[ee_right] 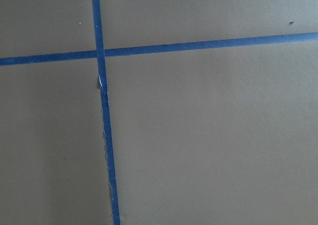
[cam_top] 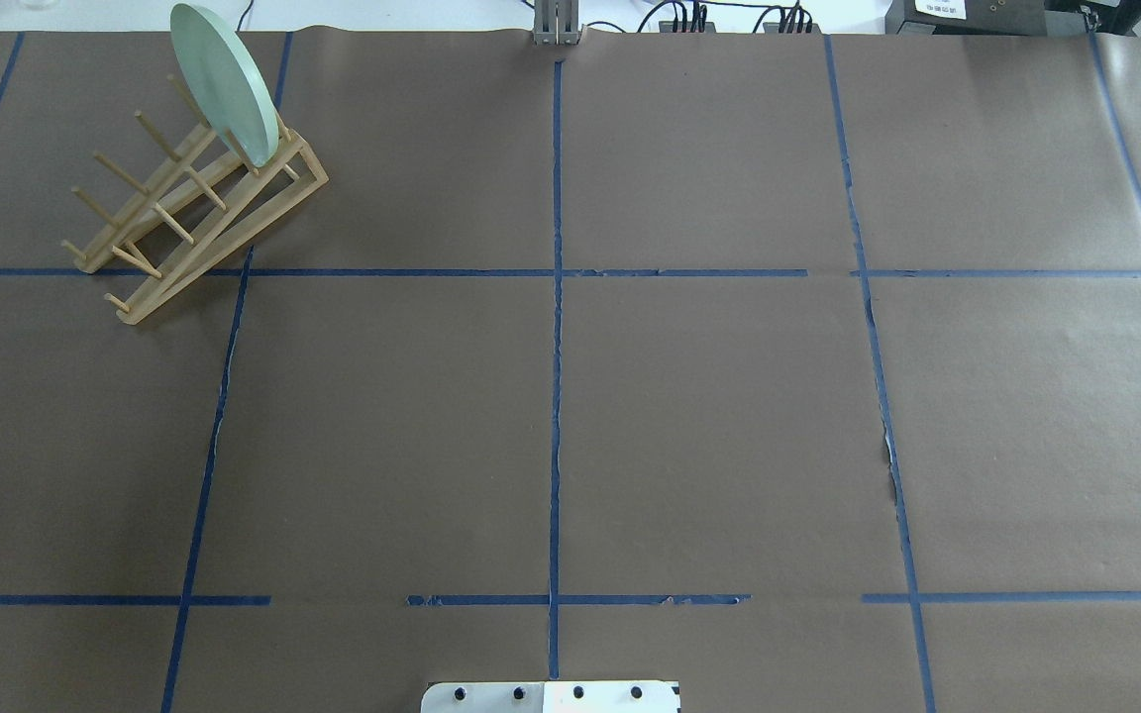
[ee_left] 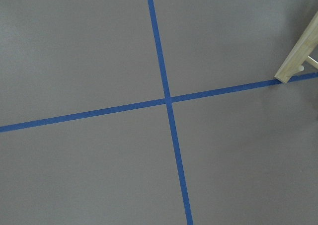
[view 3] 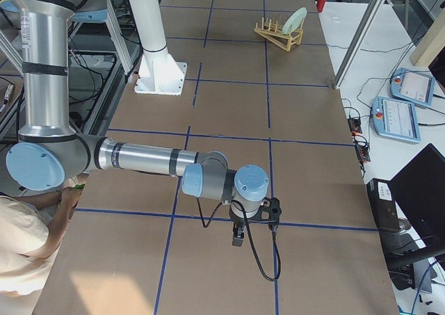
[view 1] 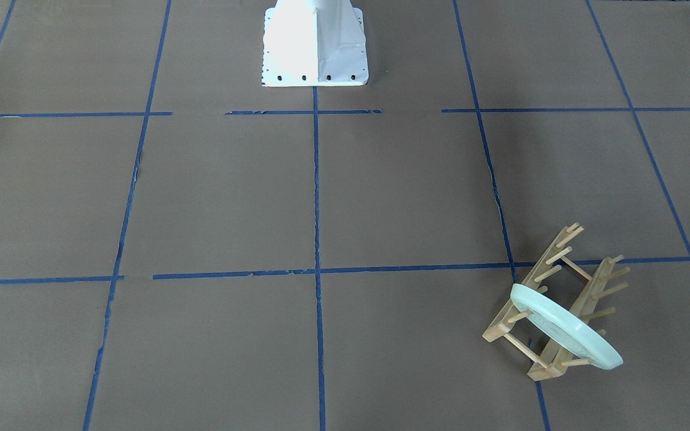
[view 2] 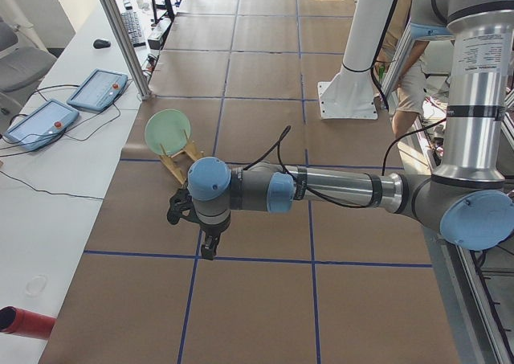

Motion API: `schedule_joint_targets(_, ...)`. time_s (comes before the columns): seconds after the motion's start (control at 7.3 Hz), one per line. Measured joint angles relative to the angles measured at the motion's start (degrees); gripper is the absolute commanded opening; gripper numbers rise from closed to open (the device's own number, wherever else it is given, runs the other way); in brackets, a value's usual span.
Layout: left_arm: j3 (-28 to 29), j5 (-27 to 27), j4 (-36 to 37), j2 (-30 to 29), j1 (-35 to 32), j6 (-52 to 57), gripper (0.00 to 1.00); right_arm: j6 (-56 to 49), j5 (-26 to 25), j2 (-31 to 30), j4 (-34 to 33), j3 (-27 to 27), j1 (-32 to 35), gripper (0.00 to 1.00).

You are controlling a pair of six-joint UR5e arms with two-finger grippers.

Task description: Place plate on table

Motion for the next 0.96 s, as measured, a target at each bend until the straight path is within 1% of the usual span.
schedule_joint_targets(0.55,-0.98,0.28,-0.19,0.0,0.03,0.07,1.0,0.0,0.0,0.0,0.0,0.04,0.0,1.0)
schedule_joint_targets(0.68,-1.4,0.35,-0.5,-0.87,0.05,-0.04,1.0,0.0,0.0,0.0,0.0,0.05,0.0,1.0)
schedule_joint_targets(0.96,-0.16,0.36,-2.47,-6.04,0.14,-0.26,1.0,0.0,0.0,0.0,0.0,0.02,0.0,1.0)
